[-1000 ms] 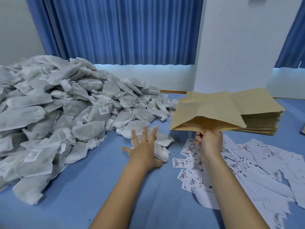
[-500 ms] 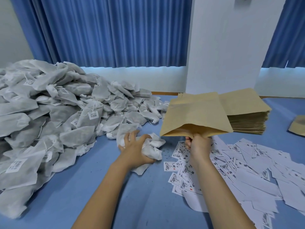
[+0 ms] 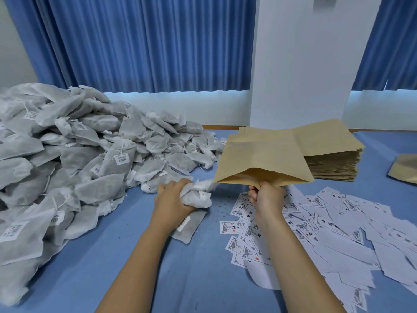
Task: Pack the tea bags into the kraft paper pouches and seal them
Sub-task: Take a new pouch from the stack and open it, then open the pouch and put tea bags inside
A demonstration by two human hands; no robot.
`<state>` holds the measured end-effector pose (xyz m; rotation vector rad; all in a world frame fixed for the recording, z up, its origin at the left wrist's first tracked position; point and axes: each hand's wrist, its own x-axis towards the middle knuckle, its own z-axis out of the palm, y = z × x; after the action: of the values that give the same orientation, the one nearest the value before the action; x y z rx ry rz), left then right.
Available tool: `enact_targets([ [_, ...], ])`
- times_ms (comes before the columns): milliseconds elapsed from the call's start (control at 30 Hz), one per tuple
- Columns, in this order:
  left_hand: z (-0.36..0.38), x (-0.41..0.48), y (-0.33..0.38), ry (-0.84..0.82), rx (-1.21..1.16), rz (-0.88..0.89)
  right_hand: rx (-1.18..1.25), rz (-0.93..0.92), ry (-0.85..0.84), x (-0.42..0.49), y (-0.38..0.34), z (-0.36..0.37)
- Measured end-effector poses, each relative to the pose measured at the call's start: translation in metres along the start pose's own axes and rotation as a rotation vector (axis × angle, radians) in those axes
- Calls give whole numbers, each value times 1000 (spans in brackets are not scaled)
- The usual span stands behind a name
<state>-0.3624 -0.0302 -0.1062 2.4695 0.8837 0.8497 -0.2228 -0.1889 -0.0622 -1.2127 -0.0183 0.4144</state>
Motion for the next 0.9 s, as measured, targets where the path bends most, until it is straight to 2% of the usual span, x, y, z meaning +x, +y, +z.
enact_targets([
  [133,-6,-2,5,203,140,212,15,-8,7,1,-1,-1],
  [200,-9,-3,8,228,175,266,17,-12,10,0,-2,-1],
  [267,-7,-4,12,100,237,278,-14,-23,7,0,-1,0],
  [367,-3,-2,20,-194,225,158,-63,-35,-13,-2,2,1],
  [467,-3,5,27,-303,321,133,-69,-57,-23,-2,2,1],
  [600,4,17,50,-376,512,75,-72,-90,-36,-1,3,2],
  [767,11,24,61,-480,541,23,-23,-111,-55,0,4,2],
  [900,16,17,61,-317,639,153,7,-132,-61,2,0,1],
])
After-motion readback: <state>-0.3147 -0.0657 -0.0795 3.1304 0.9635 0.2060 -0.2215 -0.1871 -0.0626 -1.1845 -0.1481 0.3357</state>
